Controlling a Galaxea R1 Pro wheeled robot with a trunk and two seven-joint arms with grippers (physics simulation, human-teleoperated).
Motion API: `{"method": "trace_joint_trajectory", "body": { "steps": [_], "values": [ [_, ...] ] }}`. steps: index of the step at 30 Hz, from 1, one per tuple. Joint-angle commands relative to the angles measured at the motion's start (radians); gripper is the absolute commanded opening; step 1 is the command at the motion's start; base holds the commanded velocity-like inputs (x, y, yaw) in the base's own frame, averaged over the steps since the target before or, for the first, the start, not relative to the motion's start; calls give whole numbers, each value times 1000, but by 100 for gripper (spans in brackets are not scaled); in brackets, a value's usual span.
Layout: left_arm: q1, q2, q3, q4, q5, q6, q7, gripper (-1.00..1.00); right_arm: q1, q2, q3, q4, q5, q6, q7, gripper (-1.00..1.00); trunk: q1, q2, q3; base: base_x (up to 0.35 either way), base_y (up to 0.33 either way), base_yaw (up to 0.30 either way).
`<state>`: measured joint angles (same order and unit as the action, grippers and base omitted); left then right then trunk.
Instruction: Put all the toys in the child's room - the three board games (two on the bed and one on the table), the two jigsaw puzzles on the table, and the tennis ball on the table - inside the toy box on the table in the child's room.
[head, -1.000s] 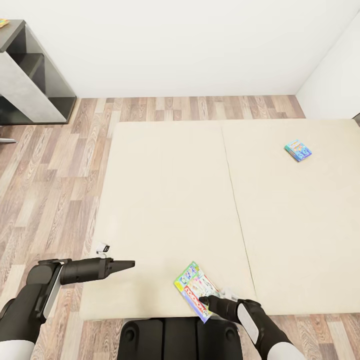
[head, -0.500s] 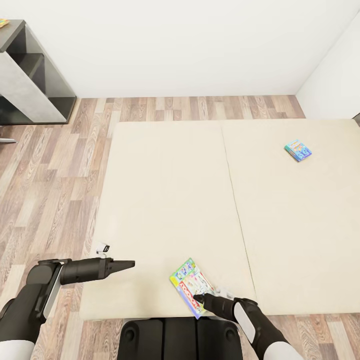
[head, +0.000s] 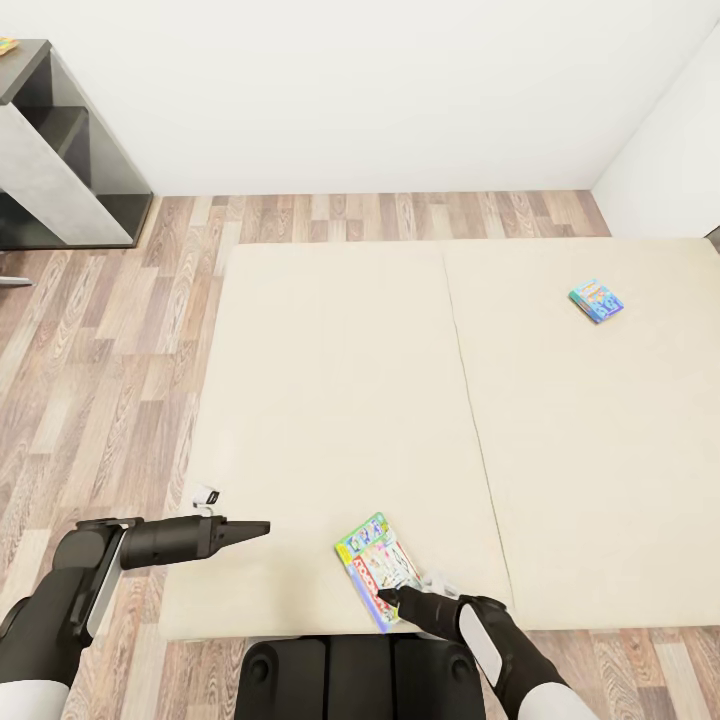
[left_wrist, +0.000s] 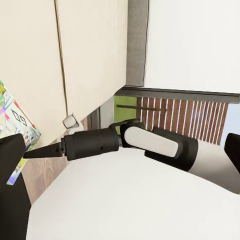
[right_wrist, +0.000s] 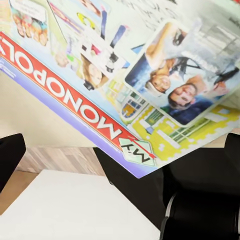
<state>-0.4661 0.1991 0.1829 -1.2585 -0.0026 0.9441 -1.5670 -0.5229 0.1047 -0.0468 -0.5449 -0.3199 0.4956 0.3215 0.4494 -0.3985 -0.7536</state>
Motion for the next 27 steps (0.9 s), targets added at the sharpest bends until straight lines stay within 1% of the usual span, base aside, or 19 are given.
{"method": "trace_joint_trajectory", "body": {
  "steps": [1, 15, 20, 23, 25, 27],
  "values": [
    [0, 0, 0, 0, 0, 10, -4, 100, 0, 1, -5, -1, -4, 8, 1, 100, 1, -1, -1, 0, 0, 0],
    [0, 0, 0, 0, 0, 11, -4, 100, 0, 22, -3, -1, -4, 9, 3, 100, 1, -1, -1, 0, 0, 0],
    [0, -1, 0, 0, -1, 10, -4, 100, 0, 26, 12, -2, -3, 9, 24, 100, 1, -1, -1, 0, 0, 0],
    [0, -1, 0, 0, -2, 10, -4, 100, 0, 24, 18, -10, -2, 10, 39, 100, 1, -1, -1, 0, 0, 0],
    [0, -1, 0, 0, -2, 10, -4, 100, -1, 17, 22, -22, -1, 24, 42, 100, 1, -1, -1, 0, 0, 0],
    [0, -1, 0, 0, -2, 10, -4, 100, -1, 3, 25, -39, 0, 82, 43, 100, 1, -1, -1, 0, 0, 0]
  ]
}}
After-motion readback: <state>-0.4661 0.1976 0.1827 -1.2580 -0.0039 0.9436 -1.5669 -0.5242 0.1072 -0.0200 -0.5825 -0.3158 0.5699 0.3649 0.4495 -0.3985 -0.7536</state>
